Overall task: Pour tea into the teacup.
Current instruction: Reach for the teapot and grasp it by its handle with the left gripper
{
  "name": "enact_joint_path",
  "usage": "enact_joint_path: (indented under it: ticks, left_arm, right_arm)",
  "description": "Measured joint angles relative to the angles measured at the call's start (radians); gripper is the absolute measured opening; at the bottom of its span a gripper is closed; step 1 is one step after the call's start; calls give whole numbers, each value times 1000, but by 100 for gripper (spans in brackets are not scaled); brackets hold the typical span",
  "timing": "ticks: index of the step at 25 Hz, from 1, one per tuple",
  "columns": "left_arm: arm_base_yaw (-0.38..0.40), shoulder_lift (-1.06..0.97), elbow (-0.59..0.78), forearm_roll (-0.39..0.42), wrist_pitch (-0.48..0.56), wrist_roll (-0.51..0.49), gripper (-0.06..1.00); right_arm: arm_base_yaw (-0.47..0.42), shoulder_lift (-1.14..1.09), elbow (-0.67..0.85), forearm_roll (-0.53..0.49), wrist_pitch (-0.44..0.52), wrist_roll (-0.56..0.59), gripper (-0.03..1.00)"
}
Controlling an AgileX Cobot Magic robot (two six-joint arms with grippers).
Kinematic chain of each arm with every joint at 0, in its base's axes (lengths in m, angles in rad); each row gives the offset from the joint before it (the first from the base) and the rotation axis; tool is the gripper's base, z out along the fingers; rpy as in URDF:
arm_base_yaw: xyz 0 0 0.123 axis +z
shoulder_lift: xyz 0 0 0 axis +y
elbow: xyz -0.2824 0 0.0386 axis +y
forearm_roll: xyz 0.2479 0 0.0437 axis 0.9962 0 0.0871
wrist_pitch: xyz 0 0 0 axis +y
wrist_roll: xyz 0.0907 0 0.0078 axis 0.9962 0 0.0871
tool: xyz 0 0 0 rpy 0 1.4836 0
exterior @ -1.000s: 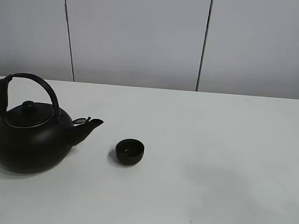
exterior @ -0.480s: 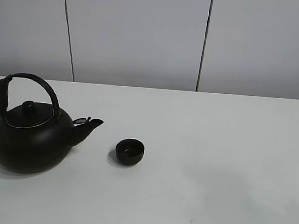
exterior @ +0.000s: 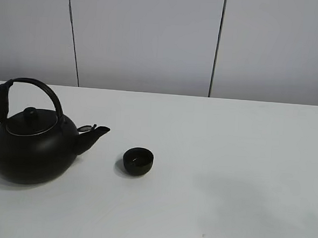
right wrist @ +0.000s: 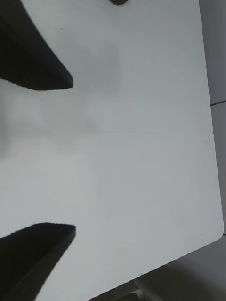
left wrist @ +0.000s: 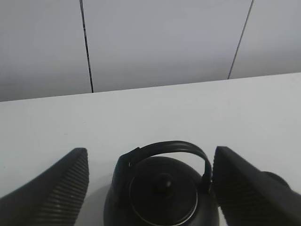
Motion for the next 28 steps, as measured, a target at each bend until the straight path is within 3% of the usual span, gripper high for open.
enact_joint_path:
  ticks: [8,13,21,28]
  left_arm:
    - [128,284,8,103,-273,63,53]
    - [150,445,8,128,-410,85,53]
    - [150,660,6,47,-664,201,53]
    - [153,752,-21,-22,-719,245,53]
  right_arm:
    - [0,0,0,0,0,0,53]
    - [0,0,0,0,0,1,53]
    - [0,0,0,0,0,1,53]
    - [0,0,0,0,0,1,53]
